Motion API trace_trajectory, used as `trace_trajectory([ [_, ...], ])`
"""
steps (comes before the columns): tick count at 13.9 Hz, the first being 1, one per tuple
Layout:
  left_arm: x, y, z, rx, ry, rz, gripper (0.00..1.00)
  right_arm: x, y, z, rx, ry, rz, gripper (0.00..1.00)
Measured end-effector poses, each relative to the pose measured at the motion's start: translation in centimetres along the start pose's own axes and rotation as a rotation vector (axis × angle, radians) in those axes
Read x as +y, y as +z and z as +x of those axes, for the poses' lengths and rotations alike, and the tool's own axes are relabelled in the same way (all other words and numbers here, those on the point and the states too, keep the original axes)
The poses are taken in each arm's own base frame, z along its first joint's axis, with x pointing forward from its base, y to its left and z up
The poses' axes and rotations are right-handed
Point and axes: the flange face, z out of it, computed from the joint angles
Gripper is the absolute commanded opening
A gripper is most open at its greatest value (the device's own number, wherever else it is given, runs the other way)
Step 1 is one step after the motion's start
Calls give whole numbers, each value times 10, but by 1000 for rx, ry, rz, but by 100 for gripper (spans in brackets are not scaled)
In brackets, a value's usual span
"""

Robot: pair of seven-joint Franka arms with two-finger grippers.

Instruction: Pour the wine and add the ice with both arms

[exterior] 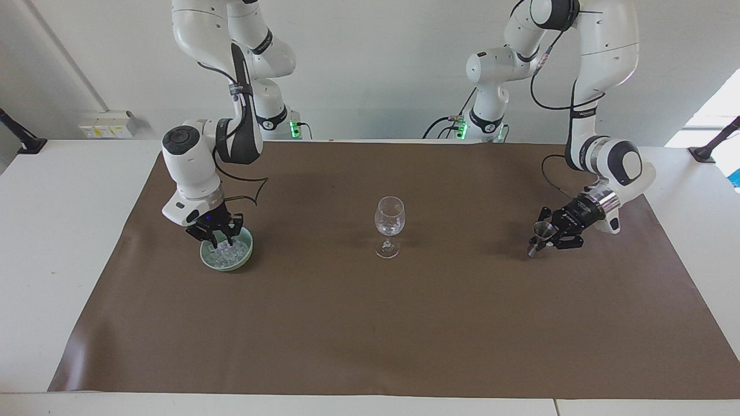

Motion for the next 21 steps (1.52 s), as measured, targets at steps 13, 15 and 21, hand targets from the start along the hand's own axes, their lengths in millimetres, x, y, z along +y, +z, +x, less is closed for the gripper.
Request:
trace_trajectory([
  [13, -1, -16, 42, -139, -132, -75, 0, 1, -32, 11, -54, 60, 10, 0],
  [15, -6, -10, 44, -141, -139, -64, 0, -1, -41, 13, -55, 107, 10, 0],
  [21, -11, -5, 46, -141, -150, -55, 19, -5, -80, 24, -74, 149, 13, 0],
])
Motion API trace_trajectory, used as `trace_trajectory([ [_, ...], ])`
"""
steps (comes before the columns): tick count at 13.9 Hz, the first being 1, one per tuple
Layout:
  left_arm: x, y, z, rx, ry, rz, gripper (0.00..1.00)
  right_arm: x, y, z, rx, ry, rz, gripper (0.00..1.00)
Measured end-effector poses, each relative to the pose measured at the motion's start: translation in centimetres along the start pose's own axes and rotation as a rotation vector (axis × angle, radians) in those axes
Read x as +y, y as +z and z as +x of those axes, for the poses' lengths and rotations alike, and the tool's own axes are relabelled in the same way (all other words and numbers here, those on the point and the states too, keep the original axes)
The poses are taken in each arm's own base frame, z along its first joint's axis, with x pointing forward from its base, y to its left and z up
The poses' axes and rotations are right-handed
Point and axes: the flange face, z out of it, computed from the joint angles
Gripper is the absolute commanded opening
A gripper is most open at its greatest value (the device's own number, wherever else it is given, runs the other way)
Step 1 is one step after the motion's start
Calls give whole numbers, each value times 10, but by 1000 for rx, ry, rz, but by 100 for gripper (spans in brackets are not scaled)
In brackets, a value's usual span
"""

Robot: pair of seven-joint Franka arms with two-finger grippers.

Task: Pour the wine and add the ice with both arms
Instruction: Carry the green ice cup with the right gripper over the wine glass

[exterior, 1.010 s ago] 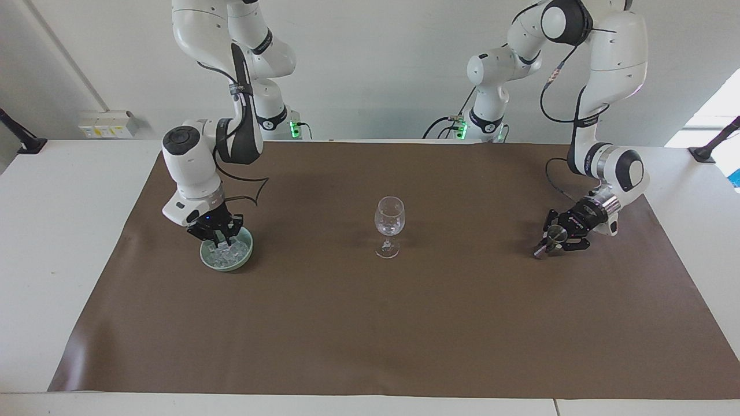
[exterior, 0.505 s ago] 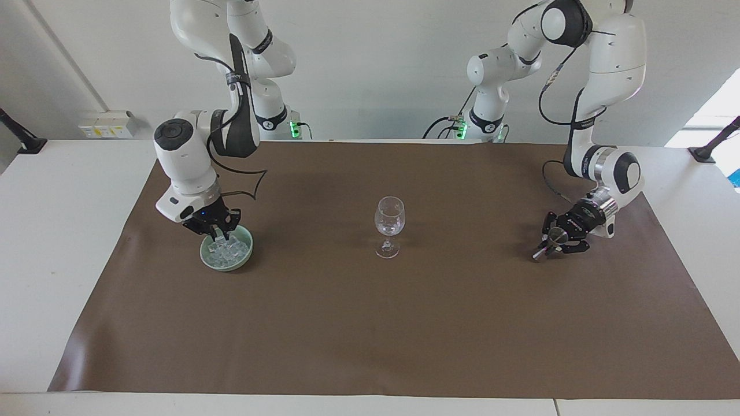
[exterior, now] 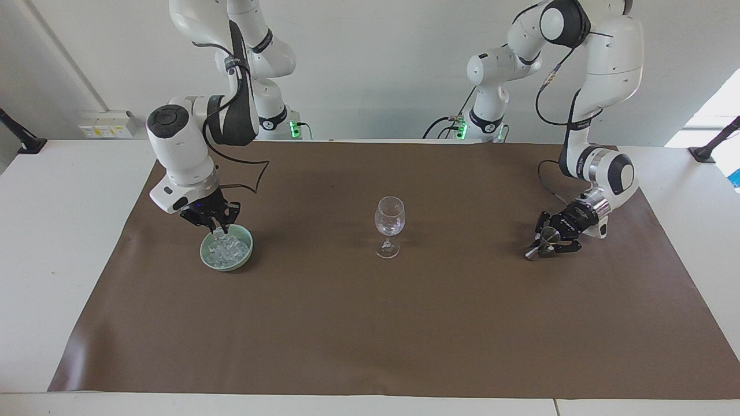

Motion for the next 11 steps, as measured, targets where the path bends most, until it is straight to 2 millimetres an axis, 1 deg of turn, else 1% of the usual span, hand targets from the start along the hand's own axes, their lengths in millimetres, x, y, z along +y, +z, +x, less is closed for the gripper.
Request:
trace_trajectory([
  [2, -1, 1, 0, 0, 0, 3, 20, -5, -14, -1, 9, 26, 2, 0],
  [5, -2, 5, 0, 1, -1, 10, 26, -22, -34, -3, 31, 76, 20, 0],
  [7, -3, 5, 0, 1, -1, 10, 44, -34, -48, -6, 48, 98, 45, 0],
  [9, -3, 6, 0, 1, -1, 11, 53, -42, -64, -10, 59, 109, 65, 0],
  [10, -3, 6, 0, 1, -1, 11, 59, -45, -72, -12, 58, 111, 73, 0],
  [11, -3, 6, 0, 0, -2, 10, 76, -47, -82, -13, 54, 122, 79, 0],
])
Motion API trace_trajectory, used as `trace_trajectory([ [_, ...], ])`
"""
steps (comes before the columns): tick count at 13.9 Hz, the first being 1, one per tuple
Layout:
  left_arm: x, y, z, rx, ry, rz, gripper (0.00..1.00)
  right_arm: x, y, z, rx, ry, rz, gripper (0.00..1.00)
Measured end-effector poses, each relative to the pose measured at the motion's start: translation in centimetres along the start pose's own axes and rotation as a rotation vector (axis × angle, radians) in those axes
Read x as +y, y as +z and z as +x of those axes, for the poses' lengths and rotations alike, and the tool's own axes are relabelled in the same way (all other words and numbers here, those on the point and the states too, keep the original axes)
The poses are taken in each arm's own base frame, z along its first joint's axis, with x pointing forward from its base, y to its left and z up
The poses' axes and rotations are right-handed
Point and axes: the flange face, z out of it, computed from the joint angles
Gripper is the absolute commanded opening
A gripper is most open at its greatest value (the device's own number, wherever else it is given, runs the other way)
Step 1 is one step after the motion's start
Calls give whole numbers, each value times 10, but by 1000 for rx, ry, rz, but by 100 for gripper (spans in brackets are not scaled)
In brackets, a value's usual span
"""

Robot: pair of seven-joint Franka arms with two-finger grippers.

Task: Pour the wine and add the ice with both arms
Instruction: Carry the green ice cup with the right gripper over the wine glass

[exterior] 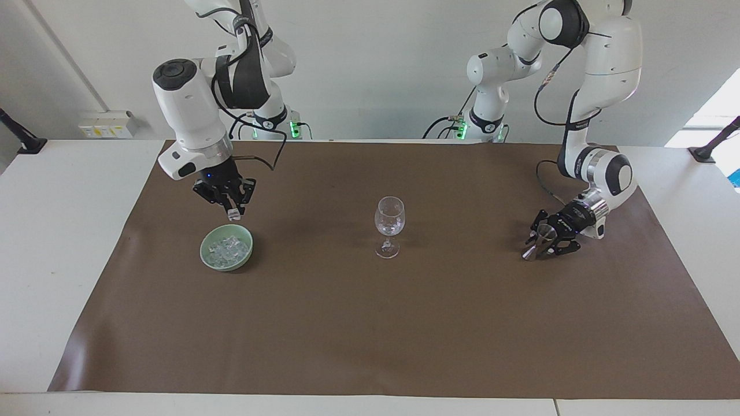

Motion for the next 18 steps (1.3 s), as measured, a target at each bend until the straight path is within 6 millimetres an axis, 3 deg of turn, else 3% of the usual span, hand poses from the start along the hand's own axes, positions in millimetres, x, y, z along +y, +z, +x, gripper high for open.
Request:
trace_trajectory([
  [1, 0, 0, 0, 0, 0, -1, 100, -4, -10, 0, 0, 13, 5, 0],
  [3, 0, -1, 0, 0, 0, -2, 100, -23, -26, 2, 11, 48, 27, 0],
  [7, 2, -6, 0, 4, 2, -10, 100, -81, -41, -4, 24, 136, 83, 0],
  [15, 3, -17, -25, 86, 100, 64, 100, -207, -53, -42, 32, 241, 205, 0],
  [18, 3, -21, -33, 142, 159, 112, 100, -235, -58, -51, 45, 301, 267, 0],
])
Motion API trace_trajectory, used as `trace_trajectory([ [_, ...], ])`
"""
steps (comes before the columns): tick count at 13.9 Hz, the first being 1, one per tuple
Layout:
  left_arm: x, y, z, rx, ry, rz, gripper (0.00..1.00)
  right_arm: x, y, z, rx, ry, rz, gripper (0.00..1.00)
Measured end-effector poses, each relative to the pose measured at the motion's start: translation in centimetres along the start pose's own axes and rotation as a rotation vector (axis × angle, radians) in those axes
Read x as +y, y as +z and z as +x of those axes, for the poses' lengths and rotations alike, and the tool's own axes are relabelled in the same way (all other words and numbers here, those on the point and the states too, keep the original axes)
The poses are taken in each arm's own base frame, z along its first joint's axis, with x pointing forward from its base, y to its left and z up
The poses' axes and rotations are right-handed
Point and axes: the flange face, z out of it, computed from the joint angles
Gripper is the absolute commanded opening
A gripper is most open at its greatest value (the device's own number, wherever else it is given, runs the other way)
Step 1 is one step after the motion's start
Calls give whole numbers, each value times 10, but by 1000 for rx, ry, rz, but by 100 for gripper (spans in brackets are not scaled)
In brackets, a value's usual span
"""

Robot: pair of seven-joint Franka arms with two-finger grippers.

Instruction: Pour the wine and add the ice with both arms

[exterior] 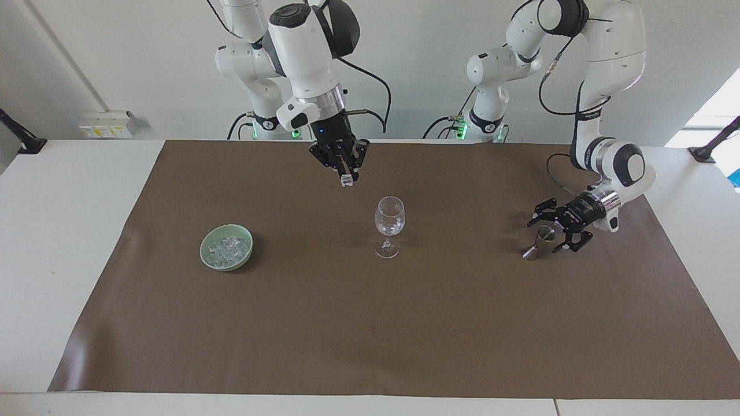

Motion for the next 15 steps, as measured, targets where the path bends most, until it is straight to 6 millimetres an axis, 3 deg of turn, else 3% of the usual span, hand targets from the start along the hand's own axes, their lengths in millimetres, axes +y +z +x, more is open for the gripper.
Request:
trace_trajectory([
  [3, 8, -6, -9, 58, 80, 60, 100, -12, 9, 0, -10, 72, 86, 0],
  [9, 40, -22, -38, 197, 274, 167, 100, -36, 60, 1, 4, 141, 178, 0],
  [15, 61, -40, -59, 332, 493, 296, 100, -42, 70, -10, -15, 127, 175, 0],
])
